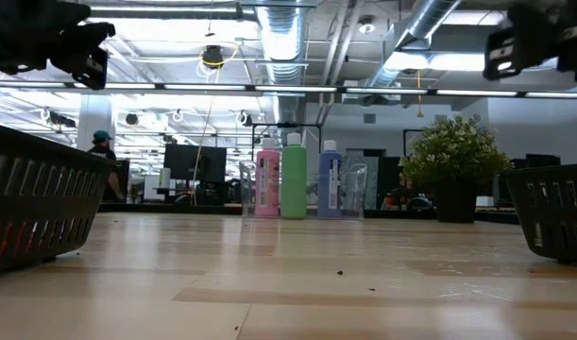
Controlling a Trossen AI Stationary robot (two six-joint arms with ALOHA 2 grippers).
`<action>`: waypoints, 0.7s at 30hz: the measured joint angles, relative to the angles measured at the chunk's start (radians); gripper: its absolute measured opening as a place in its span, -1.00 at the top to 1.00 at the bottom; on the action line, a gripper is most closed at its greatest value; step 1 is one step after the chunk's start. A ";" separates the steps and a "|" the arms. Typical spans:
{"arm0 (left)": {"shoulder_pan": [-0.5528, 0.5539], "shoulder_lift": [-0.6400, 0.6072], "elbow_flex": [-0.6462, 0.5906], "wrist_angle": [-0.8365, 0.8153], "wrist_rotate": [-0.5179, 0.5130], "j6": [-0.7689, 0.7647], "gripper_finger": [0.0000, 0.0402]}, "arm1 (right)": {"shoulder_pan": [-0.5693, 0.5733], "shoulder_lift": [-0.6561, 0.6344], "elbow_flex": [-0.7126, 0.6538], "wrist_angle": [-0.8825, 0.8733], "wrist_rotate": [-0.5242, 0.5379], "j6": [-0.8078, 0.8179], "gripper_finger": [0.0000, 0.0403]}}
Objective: Pick & Place Paint Supplies
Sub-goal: Return to Home Position
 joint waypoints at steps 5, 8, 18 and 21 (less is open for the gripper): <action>0.021 0.000 0.000 -0.038 0.000 -0.010 0.41 | -0.102 -0.017 0.000 -0.103 -0.019 0.049 0.14; 0.037 0.000 0.000 -0.046 0.003 -0.020 0.42 | -0.145 -0.076 0.000 -0.187 -0.090 0.060 0.14; 0.084 0.000 0.000 -0.054 0.055 -0.031 0.41 | -0.168 -0.519 -0.001 -0.645 -0.134 0.039 0.14; 0.091 0.000 0.000 -0.055 0.058 -0.032 0.41 | -0.143 -0.614 0.007 -0.665 -0.131 0.018 0.14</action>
